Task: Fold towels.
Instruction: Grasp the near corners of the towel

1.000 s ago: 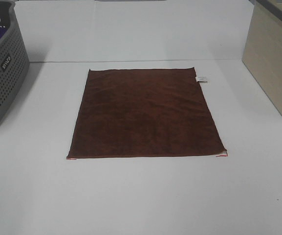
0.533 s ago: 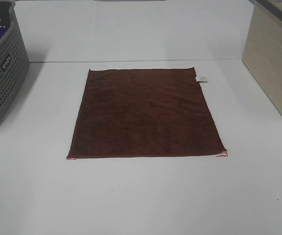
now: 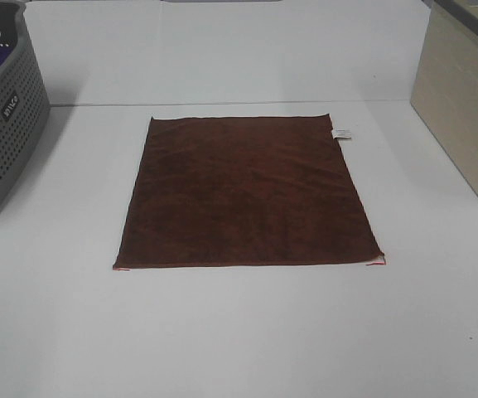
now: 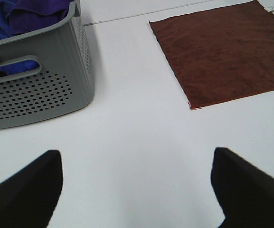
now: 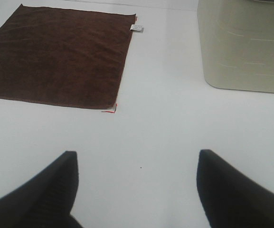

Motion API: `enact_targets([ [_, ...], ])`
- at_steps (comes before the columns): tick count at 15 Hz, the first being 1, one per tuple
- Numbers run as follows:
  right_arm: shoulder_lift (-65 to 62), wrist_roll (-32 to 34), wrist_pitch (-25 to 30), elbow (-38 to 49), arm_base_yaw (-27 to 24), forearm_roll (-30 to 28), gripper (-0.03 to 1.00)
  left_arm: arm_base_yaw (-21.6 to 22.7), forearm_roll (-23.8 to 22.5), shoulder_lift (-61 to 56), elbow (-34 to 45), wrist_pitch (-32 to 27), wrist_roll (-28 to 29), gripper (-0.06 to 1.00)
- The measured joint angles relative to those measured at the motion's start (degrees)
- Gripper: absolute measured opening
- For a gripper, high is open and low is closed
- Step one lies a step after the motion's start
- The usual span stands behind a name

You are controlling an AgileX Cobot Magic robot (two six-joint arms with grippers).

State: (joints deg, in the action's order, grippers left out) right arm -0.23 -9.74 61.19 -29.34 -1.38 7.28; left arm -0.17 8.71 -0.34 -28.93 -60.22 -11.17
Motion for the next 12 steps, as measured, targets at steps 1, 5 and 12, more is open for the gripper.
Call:
enact_targets([
  [1,0.0,0.0,0.0,0.0,0.0,0.0,0.69,0.0,0.0,0.0,0.0,0.0,0.0,0.79],
  [5,0.0,0.0,0.0,0.0,0.0,0.0,0.69,0.0,0.0,0.0,0.0,0.0,0.0,0.79],
  [12,0.0,0.0,0.0,0.0,0.0,0.0,0.69,0.0,0.0,0.0,0.0,0.0,0.0,0.78],
])
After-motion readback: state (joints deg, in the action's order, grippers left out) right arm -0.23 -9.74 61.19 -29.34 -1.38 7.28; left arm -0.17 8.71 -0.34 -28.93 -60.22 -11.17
